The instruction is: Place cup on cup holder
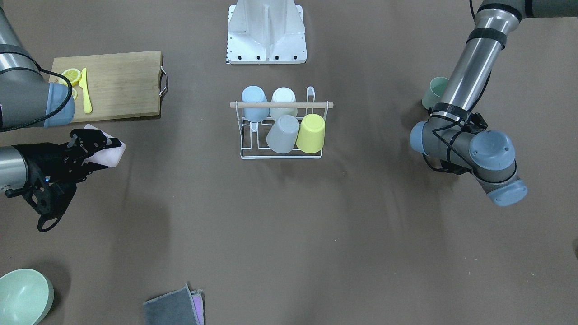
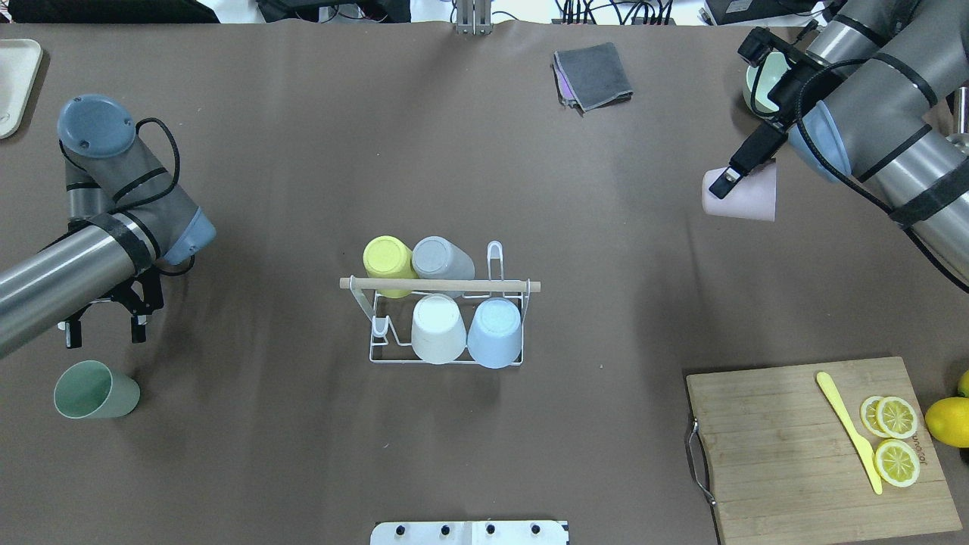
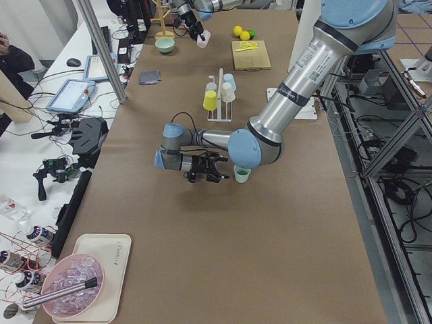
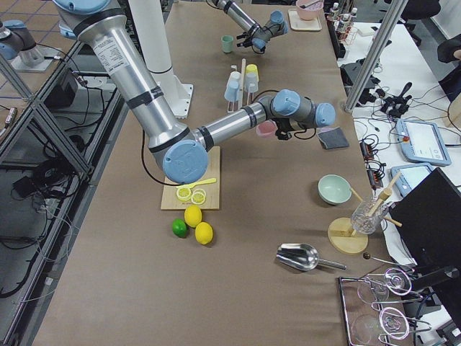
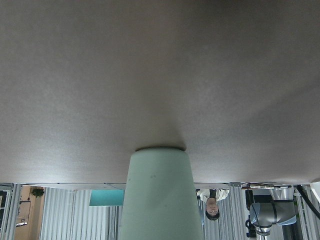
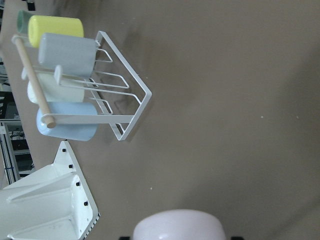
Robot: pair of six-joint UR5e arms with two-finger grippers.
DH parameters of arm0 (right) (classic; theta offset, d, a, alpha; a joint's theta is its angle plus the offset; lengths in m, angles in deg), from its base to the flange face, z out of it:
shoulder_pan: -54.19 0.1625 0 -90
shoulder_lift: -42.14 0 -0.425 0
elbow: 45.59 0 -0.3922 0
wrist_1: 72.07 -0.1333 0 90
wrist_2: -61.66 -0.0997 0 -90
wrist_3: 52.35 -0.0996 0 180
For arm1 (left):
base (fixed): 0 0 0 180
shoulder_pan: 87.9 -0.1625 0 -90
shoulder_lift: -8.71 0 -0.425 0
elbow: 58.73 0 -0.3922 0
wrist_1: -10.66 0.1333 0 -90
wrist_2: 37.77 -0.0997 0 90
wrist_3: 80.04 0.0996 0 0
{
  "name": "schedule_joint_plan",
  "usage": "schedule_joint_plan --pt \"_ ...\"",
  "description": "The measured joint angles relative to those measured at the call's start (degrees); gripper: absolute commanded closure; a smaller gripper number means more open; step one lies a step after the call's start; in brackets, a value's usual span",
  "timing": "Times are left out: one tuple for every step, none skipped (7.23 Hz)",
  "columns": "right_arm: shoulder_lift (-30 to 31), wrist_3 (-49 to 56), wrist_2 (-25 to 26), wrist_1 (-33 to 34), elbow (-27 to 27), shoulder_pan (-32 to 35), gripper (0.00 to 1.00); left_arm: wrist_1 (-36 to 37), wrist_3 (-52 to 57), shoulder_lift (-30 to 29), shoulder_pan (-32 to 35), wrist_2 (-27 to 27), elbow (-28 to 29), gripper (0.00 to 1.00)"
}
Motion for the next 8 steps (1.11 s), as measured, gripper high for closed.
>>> schedule_joint_plan --pt "1.82 5.36 -3.63 0.0 -1.69 0.02 0.69 0.09 0.02 0.31 -0.1 0.05 -0.28 0.03" --pt "3.73 10.14 -7.61 0.0 -3.19 0.03 0.69 0.13 0.05 0.87 -0.16 0.07 -0.76 0.03" --pt "5.33 14.74 -11.65 0.0 -4.0 0.03 0.71 0.23 0.09 1.62 -0.23 0.08 -1.46 0.03" --pt "6.81 19.07 -15.95 0.0 -4.67 0.02 0.73 0.39 0.11 2.22 -0.28 0.08 -1.96 0.03" --pt "7.89 22.51 -19.92 -0.02 -5.52 -0.01 0.73 0.48 0.11 2.58 -0.33 0.1 -2.2 0.03" --pt "8.41 25.66 -23.48 -0.06 -6.13 -0.11 0.73 0.59 0.12 2.79 -0.43 0.18 -2.29 0.03" --pt "8.69 29.72 -26.9 -0.06 -6.36 -0.32 0.73 0.96 0.24 2.95 -0.6 0.52 -2.49 0.11" --pt "9.03 34.82 -29.63 -0.05 -6.4 -0.57 0.73 2.09 0.92 3.22 -0.94 1.17 -3.09 0.19"
